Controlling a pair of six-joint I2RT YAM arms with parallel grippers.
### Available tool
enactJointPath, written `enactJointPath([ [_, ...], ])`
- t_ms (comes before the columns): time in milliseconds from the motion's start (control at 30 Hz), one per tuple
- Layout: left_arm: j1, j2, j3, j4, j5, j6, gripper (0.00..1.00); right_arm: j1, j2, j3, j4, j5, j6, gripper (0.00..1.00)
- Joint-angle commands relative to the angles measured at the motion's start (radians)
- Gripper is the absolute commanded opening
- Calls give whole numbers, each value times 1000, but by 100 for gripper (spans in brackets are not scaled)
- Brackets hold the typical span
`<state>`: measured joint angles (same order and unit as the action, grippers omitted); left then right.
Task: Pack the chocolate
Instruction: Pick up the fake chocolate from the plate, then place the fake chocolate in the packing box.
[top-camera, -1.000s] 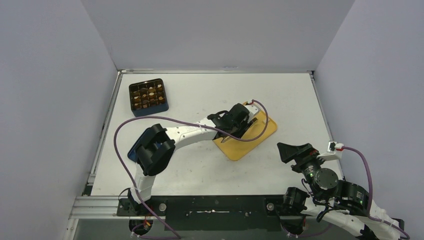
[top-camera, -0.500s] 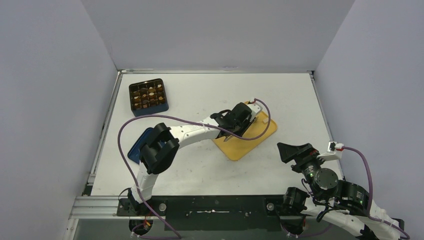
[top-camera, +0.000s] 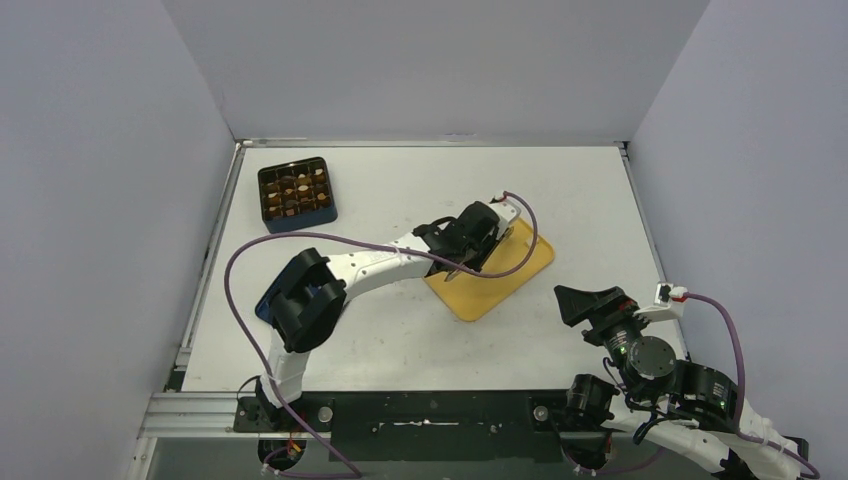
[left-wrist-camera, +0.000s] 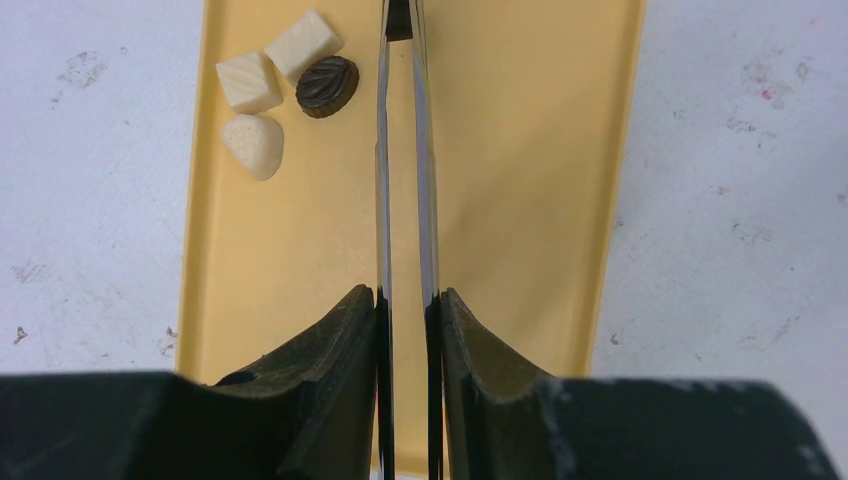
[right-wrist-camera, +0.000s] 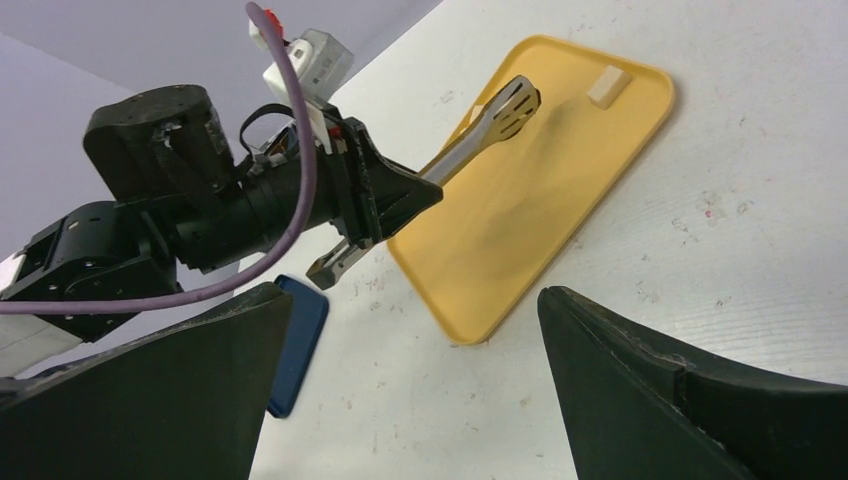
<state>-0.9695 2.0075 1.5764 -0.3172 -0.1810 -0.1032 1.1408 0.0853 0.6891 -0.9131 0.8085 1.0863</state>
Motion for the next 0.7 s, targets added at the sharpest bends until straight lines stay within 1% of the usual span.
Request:
enactJointPath([
  [0,18,-111,3,38,-13,-31,21,12,18,13,3,23,1,100],
  [133,42,-142,10,-1,-23,-44,21,13,21,12,10,16,-11,100],
  [267,94,-167,20,-41,-24,-73,21,14,25,13,9,17,-9,100],
  [500,254,-224,50,-140,-21,-108,21,17,24,11,15,14,-15,100],
  [667,410,-279,53,-200,-14,-118,21,20,40,12,23,5,-30,100],
])
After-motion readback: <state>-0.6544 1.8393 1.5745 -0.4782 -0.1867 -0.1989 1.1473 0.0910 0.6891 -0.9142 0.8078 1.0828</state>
